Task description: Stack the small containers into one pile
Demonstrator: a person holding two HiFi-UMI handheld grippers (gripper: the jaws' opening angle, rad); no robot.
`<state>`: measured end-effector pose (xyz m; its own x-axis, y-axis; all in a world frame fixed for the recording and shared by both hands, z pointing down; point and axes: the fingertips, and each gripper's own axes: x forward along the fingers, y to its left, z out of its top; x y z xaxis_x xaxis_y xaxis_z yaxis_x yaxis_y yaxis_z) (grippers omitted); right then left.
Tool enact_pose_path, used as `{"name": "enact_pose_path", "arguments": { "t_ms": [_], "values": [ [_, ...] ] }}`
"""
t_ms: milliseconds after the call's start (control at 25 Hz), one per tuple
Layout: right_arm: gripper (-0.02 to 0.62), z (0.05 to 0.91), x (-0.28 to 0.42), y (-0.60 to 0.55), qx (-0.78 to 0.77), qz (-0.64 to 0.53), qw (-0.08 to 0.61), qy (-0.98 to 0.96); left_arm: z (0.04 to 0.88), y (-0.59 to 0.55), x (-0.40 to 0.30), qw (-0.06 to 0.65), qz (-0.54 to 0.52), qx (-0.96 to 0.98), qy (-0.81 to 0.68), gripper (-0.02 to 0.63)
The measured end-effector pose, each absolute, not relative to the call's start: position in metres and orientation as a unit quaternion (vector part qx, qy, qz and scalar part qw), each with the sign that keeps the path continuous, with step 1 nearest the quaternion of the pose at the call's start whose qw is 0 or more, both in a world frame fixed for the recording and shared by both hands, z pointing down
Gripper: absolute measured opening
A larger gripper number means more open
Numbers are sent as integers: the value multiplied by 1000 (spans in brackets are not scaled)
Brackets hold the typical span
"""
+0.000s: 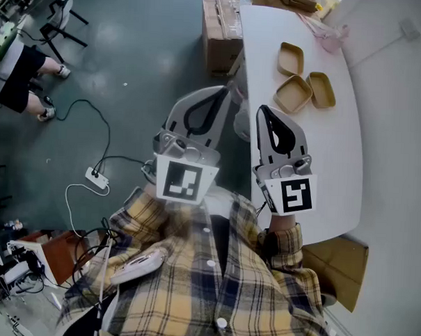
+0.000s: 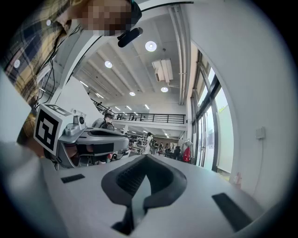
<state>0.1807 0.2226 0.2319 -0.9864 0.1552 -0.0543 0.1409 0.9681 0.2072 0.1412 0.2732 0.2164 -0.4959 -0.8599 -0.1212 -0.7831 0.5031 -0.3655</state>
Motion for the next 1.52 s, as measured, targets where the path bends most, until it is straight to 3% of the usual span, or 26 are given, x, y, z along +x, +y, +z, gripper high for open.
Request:
{"name": "enact_pose_path", "arguments": {
  "t_ms": [1040,1520],
  "values": [
    [15,245,180,214,96,87,41,991,234,267,140,127,-138,-465,865,18],
    [15,249,82,209,66,93,36,993,240,249,38,134,-124,-504,844,18]
  ]
}}
